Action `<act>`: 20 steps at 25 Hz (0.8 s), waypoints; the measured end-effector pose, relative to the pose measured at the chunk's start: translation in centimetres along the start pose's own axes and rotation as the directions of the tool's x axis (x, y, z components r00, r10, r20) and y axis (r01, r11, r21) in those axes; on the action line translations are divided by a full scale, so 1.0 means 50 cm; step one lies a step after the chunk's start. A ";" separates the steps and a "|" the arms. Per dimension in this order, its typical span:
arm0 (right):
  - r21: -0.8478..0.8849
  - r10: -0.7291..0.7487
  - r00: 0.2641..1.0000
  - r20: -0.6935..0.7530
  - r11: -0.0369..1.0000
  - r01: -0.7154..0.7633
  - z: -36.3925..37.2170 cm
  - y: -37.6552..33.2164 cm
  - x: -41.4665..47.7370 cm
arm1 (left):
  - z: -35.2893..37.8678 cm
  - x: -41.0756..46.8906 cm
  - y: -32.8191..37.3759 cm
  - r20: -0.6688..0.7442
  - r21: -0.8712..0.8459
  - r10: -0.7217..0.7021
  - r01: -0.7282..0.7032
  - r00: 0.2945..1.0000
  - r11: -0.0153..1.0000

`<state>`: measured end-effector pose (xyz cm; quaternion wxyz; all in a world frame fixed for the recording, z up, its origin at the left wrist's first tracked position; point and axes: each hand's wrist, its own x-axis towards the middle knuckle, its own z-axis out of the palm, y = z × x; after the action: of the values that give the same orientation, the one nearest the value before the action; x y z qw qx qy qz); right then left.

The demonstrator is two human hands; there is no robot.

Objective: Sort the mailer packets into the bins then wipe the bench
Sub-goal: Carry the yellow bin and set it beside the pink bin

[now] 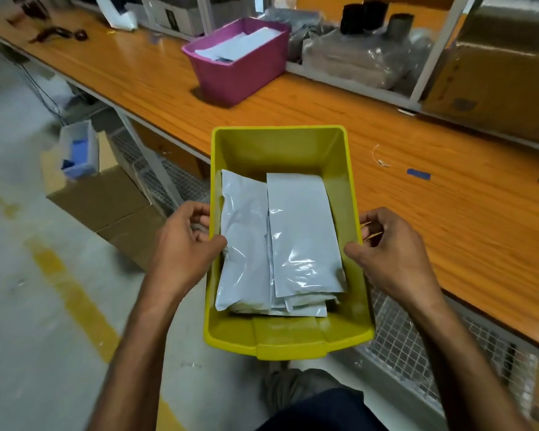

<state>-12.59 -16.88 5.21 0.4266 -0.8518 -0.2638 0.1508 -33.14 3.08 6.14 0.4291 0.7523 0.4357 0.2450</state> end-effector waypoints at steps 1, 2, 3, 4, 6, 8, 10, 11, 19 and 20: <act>0.006 -0.012 1.000 -0.012 1.000 0.012 0.019 -0.016 0.046 | -0.004 0.052 0.000 -0.006 0.003 0.012 -0.012 1.000 1.000; 0.012 -0.022 0.999 -0.024 1.000 0.022 0.034 -0.032 0.089 | -0.008 0.102 0.001 -0.009 0.012 0.024 -0.024 1.000 1.000; 0.018 -0.028 0.999 -0.040 0.999 0.028 0.049 -0.050 0.132 | -0.009 0.153 0.004 -0.013 0.019 0.038 -0.038 0.999 0.999; 0.021 -0.027 0.998 -0.049 0.999 0.028 0.062 -0.068 0.177 | -0.010 0.207 0.009 -0.016 0.023 0.056 -0.055 0.998 0.998; 0.051 -0.025 0.998 -0.057 0.998 0.028 0.084 -0.104 0.272 | -0.016 0.314 0.025 -0.032 0.023 0.099 -0.098 0.995 0.995; 0.067 -0.023 0.997 -0.077 0.997 0.028 0.096 -0.134 0.362 | -0.013 0.420 0.040 -0.022 0.033 0.142 -0.141 0.990 0.989; 0.068 -0.009 0.996 -0.093 0.998 0.015 0.107 -0.159 0.435 | -0.008 0.514 0.055 0.027 0.044 0.156 -0.157 0.987 0.987; 0.080 0.007 0.994 -0.112 0.997 0.002 0.113 -0.166 0.472 | -0.003 0.563 0.062 0.062 0.044 0.160 -0.163 0.985 0.986; 0.248 0.233 0.926 -0.299 0.955 -0.161 0.177 -0.175 0.748 | 0.110 0.989 0.129 0.334 0.196 0.307 -0.384 0.891 0.902; 0.280 0.266 0.910 -0.318 0.943 -0.178 0.187 -0.178 0.783 | 0.128 1.039 0.142 0.377 0.215 0.309 -0.407 0.873 0.888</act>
<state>11.98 16.23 5.60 0.5483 -0.8305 -0.0636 0.0756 0.74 43.49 8.69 0.3289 0.9049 0.2394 0.1248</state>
